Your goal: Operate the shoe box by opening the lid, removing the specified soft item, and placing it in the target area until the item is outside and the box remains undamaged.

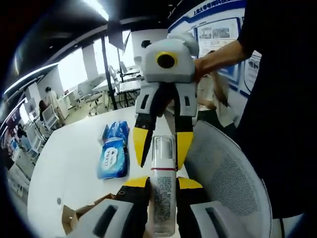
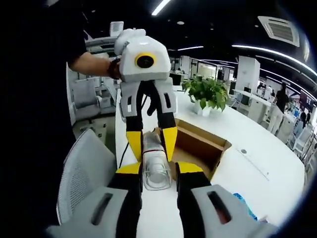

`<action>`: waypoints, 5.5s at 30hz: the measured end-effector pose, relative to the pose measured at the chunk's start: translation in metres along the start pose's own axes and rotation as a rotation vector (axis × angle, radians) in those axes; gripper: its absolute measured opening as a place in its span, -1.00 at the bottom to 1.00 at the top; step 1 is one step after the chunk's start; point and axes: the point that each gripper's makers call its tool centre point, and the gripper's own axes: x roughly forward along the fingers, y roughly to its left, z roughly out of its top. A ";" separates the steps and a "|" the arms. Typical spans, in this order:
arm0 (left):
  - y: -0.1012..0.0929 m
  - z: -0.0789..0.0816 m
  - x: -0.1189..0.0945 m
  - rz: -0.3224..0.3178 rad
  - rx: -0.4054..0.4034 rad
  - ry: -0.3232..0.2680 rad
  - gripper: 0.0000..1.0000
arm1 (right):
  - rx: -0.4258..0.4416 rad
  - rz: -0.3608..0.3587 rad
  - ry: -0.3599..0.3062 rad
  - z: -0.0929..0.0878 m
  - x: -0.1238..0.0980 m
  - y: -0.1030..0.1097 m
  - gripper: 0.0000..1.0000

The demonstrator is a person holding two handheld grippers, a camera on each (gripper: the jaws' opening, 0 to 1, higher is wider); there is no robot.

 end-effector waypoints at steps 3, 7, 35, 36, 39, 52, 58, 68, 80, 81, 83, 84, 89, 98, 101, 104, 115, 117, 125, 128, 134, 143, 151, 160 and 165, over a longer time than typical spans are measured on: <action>-0.003 -0.001 0.001 -0.026 0.011 0.000 -0.60 | -0.004 0.007 0.015 -0.002 0.000 0.002 -0.63; -0.006 -0.002 0.004 -0.049 0.014 0.001 -0.60 | -0.003 0.012 0.014 -0.001 -0.001 0.003 -0.63; -0.004 -0.017 0.007 -0.014 -0.008 0.029 -0.46 | 0.113 -0.020 0.045 -0.023 -0.006 -0.003 -0.64; -0.003 -0.017 0.005 -0.006 -0.016 0.024 -0.46 | 0.115 -0.021 0.051 -0.025 -0.006 -0.003 -0.64; -0.001 -0.019 0.004 0.005 -0.032 0.019 -0.46 | 0.119 -0.023 0.077 -0.033 -0.007 -0.003 -0.64; 0.015 -0.033 -0.004 0.131 -0.186 -0.056 -0.38 | 0.170 -0.030 0.138 -0.062 -0.016 -0.001 -0.64; 0.020 -0.035 -0.007 0.183 -0.271 -0.115 -0.35 | 0.199 -0.042 0.148 -0.071 -0.021 -0.004 -0.64; 0.015 -0.052 0.001 0.246 -0.389 -0.148 -0.33 | 0.229 -0.046 0.187 -0.089 -0.030 -0.007 -0.64; 0.019 -0.080 0.000 0.368 -0.549 -0.179 -0.19 | 0.242 -0.055 0.234 -0.109 -0.041 -0.020 -0.64; 0.019 -0.083 0.000 0.380 -0.564 -0.178 -0.18 | 0.242 -0.057 0.235 -0.109 -0.042 -0.021 -0.64; 0.018 -0.088 0.001 0.397 -0.596 -0.185 -0.14 | 0.242 -0.060 0.240 -0.111 -0.044 -0.026 -0.64; 0.017 -0.091 0.002 0.406 -0.610 -0.186 -0.14 | 0.241 -0.059 0.242 -0.111 -0.045 -0.026 -0.64; 0.012 -0.099 0.005 0.415 -0.647 -0.181 -0.14 | 0.208 -0.050 0.283 -0.117 -0.051 -0.035 -0.64; 0.008 -0.104 0.009 0.422 -0.696 -0.189 -0.14 | 0.187 -0.043 0.320 -0.125 -0.062 -0.056 -0.64; 0.009 -0.106 0.010 0.429 -0.708 -0.187 -0.15 | 0.176 -0.039 0.331 -0.126 -0.064 -0.062 -0.64; 0.010 -0.106 0.010 0.439 -0.717 -0.192 -0.15 | 0.168 -0.036 0.341 -0.126 -0.067 -0.069 -0.64; 0.014 -0.114 -0.001 0.493 -0.761 -0.196 -0.16 | 0.099 -0.012 0.403 -0.127 -0.079 -0.116 -0.64; 0.013 -0.118 -0.004 0.506 -0.773 -0.195 -0.16 | 0.089 -0.012 0.410 -0.125 -0.080 -0.127 -0.64; 0.009 -0.131 -0.017 0.555 -0.815 -0.189 -0.17 | 0.049 -0.034 0.450 -0.124 -0.083 -0.177 -0.64; 0.009 -0.135 -0.021 0.571 -0.828 -0.188 -0.17 | 0.046 -0.045 0.467 -0.128 -0.083 -0.197 -0.64; 0.010 -0.143 -0.031 0.607 -0.855 -0.189 -0.17 | 0.025 -0.057 0.502 -0.133 -0.080 -0.231 -0.64; 0.012 -0.153 -0.041 0.649 -0.888 -0.190 -0.18 | 0.001 -0.082 0.574 -0.154 -0.070 -0.269 -0.64; 0.012 -0.160 -0.044 0.666 -0.907 -0.185 -0.18 | -0.036 -0.089 0.638 -0.173 -0.068 -0.290 -0.64; 0.015 -0.162 -0.044 0.671 -0.914 -0.184 -0.18 | -0.156 -0.052 0.760 -0.193 -0.069 -0.297 -0.63; 0.016 -0.162 -0.042 0.668 -0.916 -0.183 -0.18 | -0.186 -0.029 0.798 -0.201 -0.068 -0.297 -0.63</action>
